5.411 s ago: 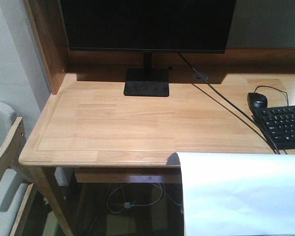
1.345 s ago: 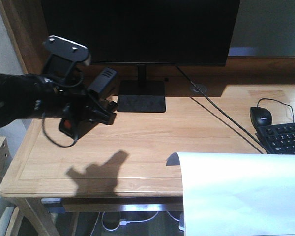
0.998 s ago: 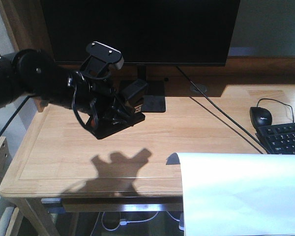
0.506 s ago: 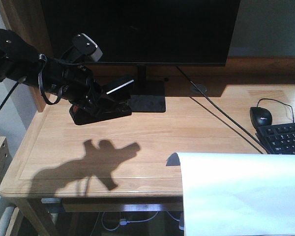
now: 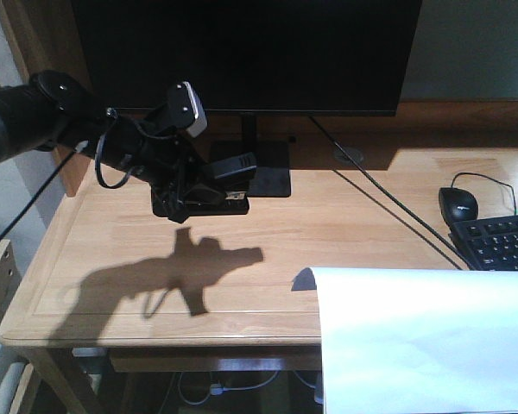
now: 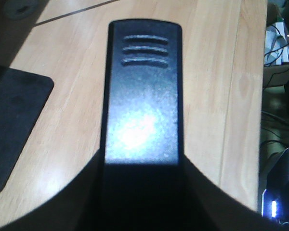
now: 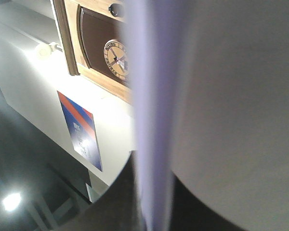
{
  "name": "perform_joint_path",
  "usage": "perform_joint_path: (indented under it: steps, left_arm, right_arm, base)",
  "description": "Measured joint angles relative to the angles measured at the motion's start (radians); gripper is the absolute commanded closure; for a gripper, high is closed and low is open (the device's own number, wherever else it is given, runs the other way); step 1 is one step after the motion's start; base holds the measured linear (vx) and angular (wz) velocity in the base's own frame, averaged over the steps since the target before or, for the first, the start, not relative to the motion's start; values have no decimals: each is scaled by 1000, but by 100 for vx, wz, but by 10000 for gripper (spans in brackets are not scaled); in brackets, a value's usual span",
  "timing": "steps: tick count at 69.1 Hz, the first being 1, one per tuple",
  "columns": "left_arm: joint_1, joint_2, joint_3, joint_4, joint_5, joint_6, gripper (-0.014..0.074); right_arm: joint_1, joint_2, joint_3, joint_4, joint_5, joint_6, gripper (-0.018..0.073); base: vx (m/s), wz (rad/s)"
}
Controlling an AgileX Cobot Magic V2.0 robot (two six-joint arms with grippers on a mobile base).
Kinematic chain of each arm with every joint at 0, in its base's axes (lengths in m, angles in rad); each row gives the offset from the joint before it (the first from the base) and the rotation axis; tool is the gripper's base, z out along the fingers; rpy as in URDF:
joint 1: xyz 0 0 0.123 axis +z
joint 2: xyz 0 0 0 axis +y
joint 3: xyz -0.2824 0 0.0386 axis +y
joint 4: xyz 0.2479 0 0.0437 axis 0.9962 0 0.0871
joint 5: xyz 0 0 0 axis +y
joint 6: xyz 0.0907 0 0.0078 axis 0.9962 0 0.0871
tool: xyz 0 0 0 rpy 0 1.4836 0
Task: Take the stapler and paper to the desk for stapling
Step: 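Lower the black stapler onto the desktop with the left gripper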
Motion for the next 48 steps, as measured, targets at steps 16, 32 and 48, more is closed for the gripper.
perform_joint_path:
  steps: [16, 32, 48]
  left_arm:
    - [44, 127, -51, -68, 32, 113, 603]
    - [128, 266, -121, -160, 115, 211, 603]
    - [144, 337, -149, -190, 184, 329, 601]
  right_arm:
    - [0, 0, 0, 0, 0, 0, 564]
    - [0, 0, 0, 0, 0, 0, 564]
    - [0, 0, 0, 0, 0, 0, 564]
  base:
    - [0, 0]
    - [0, 0]
    - [0, 0]
